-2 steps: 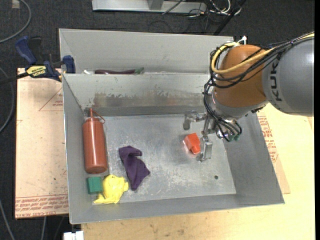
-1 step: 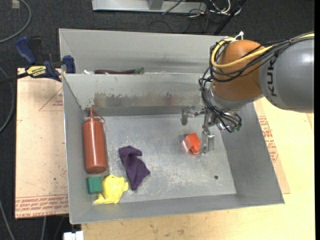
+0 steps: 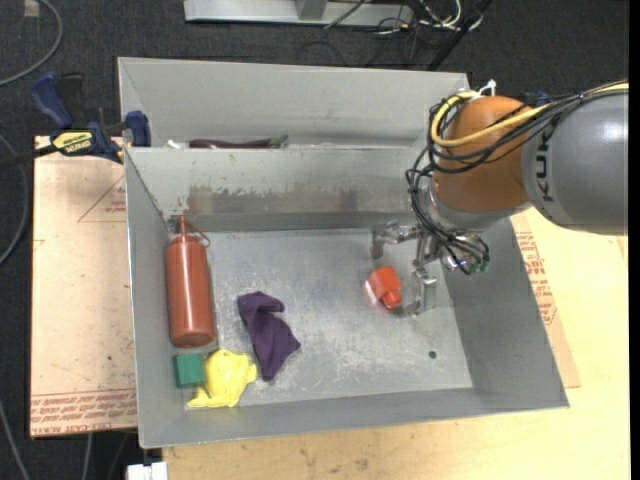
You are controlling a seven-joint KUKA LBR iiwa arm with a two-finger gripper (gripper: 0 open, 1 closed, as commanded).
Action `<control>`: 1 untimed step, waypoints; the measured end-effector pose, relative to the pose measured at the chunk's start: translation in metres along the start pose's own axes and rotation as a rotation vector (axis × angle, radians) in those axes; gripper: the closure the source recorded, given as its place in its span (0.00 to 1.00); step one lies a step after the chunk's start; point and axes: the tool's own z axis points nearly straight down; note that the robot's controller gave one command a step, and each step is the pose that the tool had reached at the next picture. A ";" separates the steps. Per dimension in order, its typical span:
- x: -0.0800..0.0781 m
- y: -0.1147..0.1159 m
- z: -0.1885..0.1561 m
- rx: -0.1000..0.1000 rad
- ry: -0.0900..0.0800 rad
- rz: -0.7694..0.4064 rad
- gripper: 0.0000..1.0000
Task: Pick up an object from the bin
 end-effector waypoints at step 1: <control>-0.036 0.027 0.017 0.006 -0.011 -0.334 1.00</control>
Offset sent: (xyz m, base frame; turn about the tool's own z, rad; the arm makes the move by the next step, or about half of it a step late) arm 0.0000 0.0000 0.0000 0.0000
